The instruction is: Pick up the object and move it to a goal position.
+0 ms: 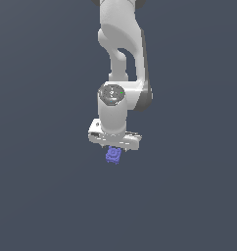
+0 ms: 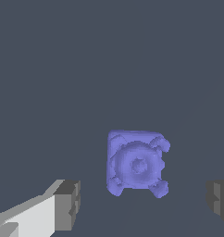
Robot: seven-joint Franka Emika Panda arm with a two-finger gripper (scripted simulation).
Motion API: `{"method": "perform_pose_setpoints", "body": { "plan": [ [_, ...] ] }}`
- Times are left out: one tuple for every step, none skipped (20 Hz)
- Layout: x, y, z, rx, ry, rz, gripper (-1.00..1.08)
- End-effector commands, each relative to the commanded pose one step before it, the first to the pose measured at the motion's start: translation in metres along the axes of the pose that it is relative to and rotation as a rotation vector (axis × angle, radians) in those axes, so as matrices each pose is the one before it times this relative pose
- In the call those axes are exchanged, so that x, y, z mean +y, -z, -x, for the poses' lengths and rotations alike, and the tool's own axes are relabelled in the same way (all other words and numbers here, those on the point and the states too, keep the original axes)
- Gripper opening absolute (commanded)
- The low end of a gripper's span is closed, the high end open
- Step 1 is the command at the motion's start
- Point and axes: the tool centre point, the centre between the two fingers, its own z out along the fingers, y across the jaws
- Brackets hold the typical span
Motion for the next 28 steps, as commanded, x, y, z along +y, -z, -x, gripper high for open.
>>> {"method": "perform_pose_setpoints", "body": {
  "plan": [
    [0.00356, -0.01154, -0.00002, -0.00759, -0.02451, 0.00091, 1.0],
    [0.00101, -0.00313, 0.00009, -0.00227, -0.00629, 0.00038, 1.0],
    [0.00082, -0.00244, 0.00006, -0.00178, -0.00494, 0.00032, 1.0],
    [0.00056, -0.00174, 0.00005, -0.00126, -0.00349, 0.00023, 1.0],
    [0.00031, -0.00103, 0.00004, -0.00074, -0.00205, 0.00014, 1.0],
    [0.00008, -0.00034, 0.00002, -0.00023, -0.00065, 0.00004, 1.0],
    [-0.00023, 0.00128, 0.00035, -0.00003, 0.0039, 0.00021, 1.0],
    [-0.00002, -0.00041, 0.00001, 0.0, 0.0, 0.0, 1.0],
    [-0.00005, -0.00122, 0.00003, 0.0, 0.0, 0.0, 1.0],
    [-0.00008, -0.00203, 0.00006, 0.0, 0.0, 0.0, 1.0],
    [0.00033, -0.00283, 0.0, 0.0, -0.00069, -0.00003, 1.0],
    [-0.00014, -0.00362, 0.00012, 0.0, 0.0, 0.0, 1.0],
    [0.00027, -0.0044, 0.00007, 0.0, -0.00069, -0.00002, 1.0],
    [-0.0002, -0.00517, 0.00021, 0.0, 0.0, 0.0, 1.0],
    [0.00022, -0.0059, 0.00017, 0.0, -0.00069, -0.00002, 1.0],
    [0.00021, -0.00612, 0.00018, 0.0, -0.00069, -0.00002, 1.0],
    [-0.0002, -0.00531, 0.00021, 0.0, 0.0, 0.0, 1.0],
    [0.00026, -0.00448, 0.00003, 0.0, -0.00069, -0.00002, 1.0],
    [-0.00016, -0.00364, 0.00002, 0.0, 0.0, 0.0, 1.0],
    [0.00029, -0.0028, -0.00019, 0.0, -0.00069, -0.00004, 1.0],
    [-0.00013, -0.00196, -0.00023, 0.0, 0.0, 0.0, 1.0],
    [-0.00011, -0.00112, -0.00034, 0.0, 0.0, 0.0, 1.0],
    [-0.00009, -0.00038, -0.00038, 0.0, 0.0, 0.0, 1.0],
    [-0.00003, -0.00001, -0.00017, 0.0, 0.0, 0.0, 1.0],
    [0.0, 0.0, 0.0, 0.0, 0.0, 0.0, -1.0],
    [0.0, 0.0, 0.0, 0.0, 0.0, 0.0, -1.0],
    [0.0, 0.0, 0.0, 0.0, 0.0, 0.0, -1.0],
    [0.0, 0.0, 0.0, 0.0, 0.0, 0.0, -1.0]
  ]
}}
